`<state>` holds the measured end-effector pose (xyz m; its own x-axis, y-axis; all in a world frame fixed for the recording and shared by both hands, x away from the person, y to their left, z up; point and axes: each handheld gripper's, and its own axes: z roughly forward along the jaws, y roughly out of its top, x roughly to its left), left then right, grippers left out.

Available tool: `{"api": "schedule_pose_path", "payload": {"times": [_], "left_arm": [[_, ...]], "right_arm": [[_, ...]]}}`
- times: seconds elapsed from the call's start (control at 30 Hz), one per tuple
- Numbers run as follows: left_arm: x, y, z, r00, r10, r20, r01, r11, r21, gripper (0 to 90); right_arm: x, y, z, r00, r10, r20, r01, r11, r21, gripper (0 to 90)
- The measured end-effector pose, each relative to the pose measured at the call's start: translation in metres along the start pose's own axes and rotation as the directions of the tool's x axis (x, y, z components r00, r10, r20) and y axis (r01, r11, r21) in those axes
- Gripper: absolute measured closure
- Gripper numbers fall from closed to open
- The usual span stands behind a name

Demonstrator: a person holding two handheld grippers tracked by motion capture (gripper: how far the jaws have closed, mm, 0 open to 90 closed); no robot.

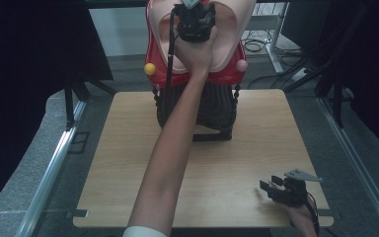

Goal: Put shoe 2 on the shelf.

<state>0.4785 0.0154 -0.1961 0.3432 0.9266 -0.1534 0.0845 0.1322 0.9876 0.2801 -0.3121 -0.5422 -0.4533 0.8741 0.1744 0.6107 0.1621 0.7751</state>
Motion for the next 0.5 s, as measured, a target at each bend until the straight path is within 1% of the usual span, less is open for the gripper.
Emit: {"api": "schedule_pose_path", "payload": {"times": [0.13, 0.23, 0.3, 0.37, 0.5], "left_arm": [[0.000, -0.001, 0.011, 0.9996, -0.004, -0.030, 0.004, 0.9999, 0.013, 84.6], [0.002, -0.003, 0.014, 0.9976, 0.001, -0.070, 0.000, 0.9999, 0.015, 84.6], [0.004, -0.006, 0.017, 0.9951, 0.004, -0.099, -0.001, 0.9996, 0.029, 84.5], [0.005, -0.009, 0.020, 0.9939, 0.006, -0.110, -0.002, 0.9992, 0.039, 84.3], [0.008, -0.013, 0.025, 0.9930, 0.000, -0.118, 0.005, 0.9988, 0.049, 84.1]], "right_arm": [[0.001, 0.000, -0.001, 1.0000, -0.005, -0.002, 0.005, 1.000, -0.003, 40.8], [0.001, 0.000, -0.001, 1.0000, -0.004, -0.005, 0.004, 1.000, -0.003, 40.8], [0.002, 0.000, -0.001, 1.0000, -0.007, -0.006, 0.007, 1.000, -0.003, 40.7], [0.002, 0.000, -0.001, 1.0000, -0.008, -0.005, 0.007, 1.000, -0.003, 40.5], [0.002, 0.000, -0.003, 1.0000, -0.005, -0.005, 0.005, 1.000, -0.005, 40.5]]}}
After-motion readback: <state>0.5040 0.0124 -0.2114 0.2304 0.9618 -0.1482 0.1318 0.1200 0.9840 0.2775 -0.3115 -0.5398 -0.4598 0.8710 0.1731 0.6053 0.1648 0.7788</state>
